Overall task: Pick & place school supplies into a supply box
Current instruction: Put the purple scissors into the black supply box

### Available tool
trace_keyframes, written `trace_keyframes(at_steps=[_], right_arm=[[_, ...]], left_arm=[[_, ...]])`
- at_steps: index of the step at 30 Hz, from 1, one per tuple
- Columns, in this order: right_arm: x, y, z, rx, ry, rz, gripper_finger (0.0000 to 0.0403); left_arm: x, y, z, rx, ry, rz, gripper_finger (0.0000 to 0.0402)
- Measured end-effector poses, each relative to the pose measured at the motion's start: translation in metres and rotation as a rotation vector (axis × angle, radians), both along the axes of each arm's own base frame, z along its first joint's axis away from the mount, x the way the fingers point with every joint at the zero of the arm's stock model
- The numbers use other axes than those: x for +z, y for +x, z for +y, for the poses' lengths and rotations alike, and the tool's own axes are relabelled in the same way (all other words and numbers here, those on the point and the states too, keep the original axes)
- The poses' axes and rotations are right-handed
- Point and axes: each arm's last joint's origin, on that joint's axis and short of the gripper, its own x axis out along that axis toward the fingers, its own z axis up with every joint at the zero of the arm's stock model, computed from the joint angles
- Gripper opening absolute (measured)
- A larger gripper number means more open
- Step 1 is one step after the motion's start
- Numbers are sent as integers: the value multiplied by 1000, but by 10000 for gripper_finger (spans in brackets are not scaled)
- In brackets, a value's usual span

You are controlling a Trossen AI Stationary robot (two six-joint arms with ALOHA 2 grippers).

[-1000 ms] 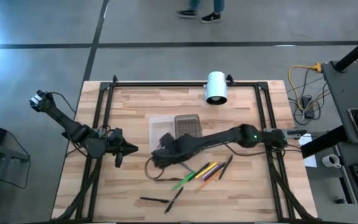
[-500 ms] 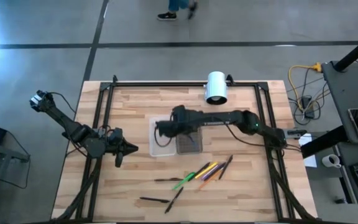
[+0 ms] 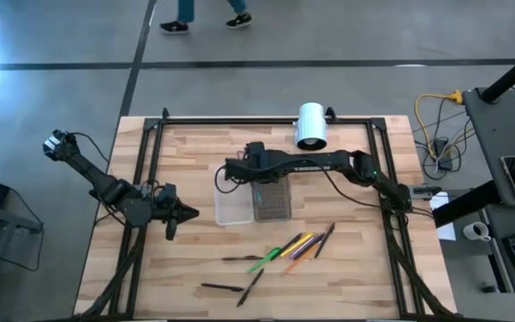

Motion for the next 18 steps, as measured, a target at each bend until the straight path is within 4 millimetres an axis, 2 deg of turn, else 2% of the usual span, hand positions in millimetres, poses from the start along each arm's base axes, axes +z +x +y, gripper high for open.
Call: trace_keyframes(at_steps=[5,7,11,18], right_arm=[[7,16,5,51,44,-206,11],[-2,21,5,57,79,-216,11],[-32,24,2,43,127,-150,12],[-52,30,-1,67,151,-126,13]], left_arm=[[1,-1,1,3,5,-9,23],[1,-1,1,3,4,-10,23],[2,-1,1,11,-18,-13,23],[2,-1,1,17,-34,-15,23]])
